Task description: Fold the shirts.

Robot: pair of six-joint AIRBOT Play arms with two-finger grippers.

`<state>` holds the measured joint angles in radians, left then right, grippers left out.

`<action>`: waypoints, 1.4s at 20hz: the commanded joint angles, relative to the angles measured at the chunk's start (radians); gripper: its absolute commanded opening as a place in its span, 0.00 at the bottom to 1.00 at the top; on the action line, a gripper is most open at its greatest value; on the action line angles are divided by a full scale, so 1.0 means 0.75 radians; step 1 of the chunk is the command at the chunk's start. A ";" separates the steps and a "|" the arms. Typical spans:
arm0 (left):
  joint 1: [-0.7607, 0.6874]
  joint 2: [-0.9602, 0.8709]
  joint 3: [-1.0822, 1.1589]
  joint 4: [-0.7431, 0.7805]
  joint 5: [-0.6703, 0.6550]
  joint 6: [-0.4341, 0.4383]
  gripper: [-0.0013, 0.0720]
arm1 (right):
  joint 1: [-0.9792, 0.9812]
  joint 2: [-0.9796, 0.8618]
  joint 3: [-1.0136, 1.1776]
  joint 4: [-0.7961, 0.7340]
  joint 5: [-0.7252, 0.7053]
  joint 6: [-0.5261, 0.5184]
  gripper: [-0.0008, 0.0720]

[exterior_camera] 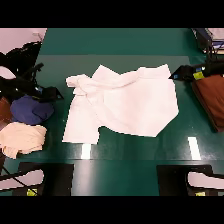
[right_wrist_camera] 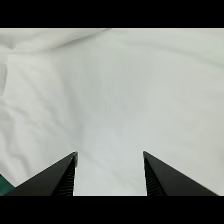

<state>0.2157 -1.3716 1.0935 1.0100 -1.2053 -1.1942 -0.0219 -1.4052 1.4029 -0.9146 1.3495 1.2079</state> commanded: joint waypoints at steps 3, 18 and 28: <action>0.008 -0.111 -0.135 -0.130 0.107 0.103 0.85 | -0.020 0.246 -0.319 0.115 0.003 -0.025 0.64; -0.153 -0.124 -0.051 -0.169 0.129 0.137 0.05 | -0.189 0.479 -0.803 -0.234 0.013 0.275 0.63; -0.153 -0.034 0.036 -0.170 0.105 0.136 0.05 | -0.197 0.326 -1.105 0.056 -0.314 0.206 0.62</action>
<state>0.1017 -1.4033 1.1141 0.8833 -1.1168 -1.0920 -0.1696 -1.1107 0.6044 -0.9607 1.1877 1.3994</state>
